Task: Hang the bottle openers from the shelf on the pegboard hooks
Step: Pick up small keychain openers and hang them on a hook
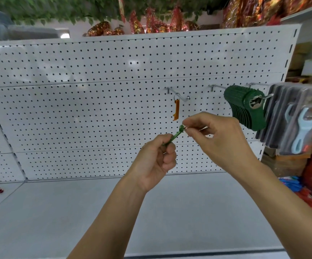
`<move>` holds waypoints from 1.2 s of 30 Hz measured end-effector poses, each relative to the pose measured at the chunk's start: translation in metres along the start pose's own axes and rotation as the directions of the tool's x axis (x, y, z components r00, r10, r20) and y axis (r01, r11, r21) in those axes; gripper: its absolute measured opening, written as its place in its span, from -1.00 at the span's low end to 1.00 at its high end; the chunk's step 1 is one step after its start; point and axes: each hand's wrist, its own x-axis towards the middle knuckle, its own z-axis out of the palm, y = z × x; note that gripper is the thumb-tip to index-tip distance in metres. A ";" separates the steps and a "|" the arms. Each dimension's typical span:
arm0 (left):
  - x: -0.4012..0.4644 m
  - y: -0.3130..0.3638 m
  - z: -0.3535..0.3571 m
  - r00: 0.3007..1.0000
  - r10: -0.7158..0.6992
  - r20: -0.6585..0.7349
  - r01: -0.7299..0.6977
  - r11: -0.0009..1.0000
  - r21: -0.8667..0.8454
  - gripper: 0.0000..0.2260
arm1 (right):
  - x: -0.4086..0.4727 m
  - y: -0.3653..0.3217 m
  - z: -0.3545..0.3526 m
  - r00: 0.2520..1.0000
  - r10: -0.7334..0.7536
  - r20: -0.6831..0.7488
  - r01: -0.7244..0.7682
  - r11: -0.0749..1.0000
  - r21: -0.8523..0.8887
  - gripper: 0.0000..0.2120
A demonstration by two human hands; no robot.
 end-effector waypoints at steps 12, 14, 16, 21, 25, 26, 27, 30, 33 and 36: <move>0.004 0.004 0.013 0.988 0.119 0.101 -0.130 0.985 0.115 -0.70 | 0.051 -0.007 -0.027 0.984 0.154 0.085 -0.164 0.978 0.126 -0.86; 0.006 0.007 0.016 0.985 0.139 0.103 -0.149 0.983 0.103 -0.70 | 0.060 -0.009 -0.026 0.989 0.123 0.083 -0.130 0.987 0.095 -0.85; 0.009 0.010 0.019 0.984 0.154 0.094 -0.163 0.982 0.098 -0.70 | 0.068 -0.009 -0.024 0.993 0.090 0.081 -0.091 0.996 0.015 -0.85; 0.016 0.008 0.018 0.972 0.237 -0.009 -0.217 0.904 0.368 -0.67 | 0.080 0.000 -0.018 0.990 0.082 0.113 -0.064 0.985 -0.162 -0.83; 0.017 0.000 0.012 0.946 0.323 -0.037 -0.231 0.748 0.623 -0.79 | 0.085 0.013 -0.011 0.988 0.090 0.123 -0.065 0.980 -0.189 -0.84; 0.018 -0.003 0.009 0.932 0.362 -0.026 -0.238 0.664 0.709 -0.81 | 0.086 0.017 -0.008 0.988 0.090 0.123 -0.065 0.979 -0.192 -0.84; 0.019 -0.006 0.005 0.913 0.408 -0.002 -0.244 0.550 0.799 -0.81 | 0.087 0.021 -0.006 0.989 0.089 0.121 -0.064 0.979 -0.193 -0.83; 0.018 -0.017 -0.003 0.866 0.494 0.075 -0.213 0.230 0.950 -0.77 | 0.089 0.033 0.004 0.994 0.064 0.088 -0.049 0.985 -0.165 -0.83; 0.015 -0.024 -0.007 0.847 0.519 0.114 -0.196 0.105 0.975 -0.75 | 0.091 0.047 0.015 0.998 0.033 0.045 -0.026 0.988 -0.150 -0.81; 0.013 -0.032 -0.011 0.832 0.538 0.137 -0.174 0.017 0.985 -0.73 | 0.095 0.058 0.023 1.000 0.008 0.023 -0.004 0.986 -0.165 -0.81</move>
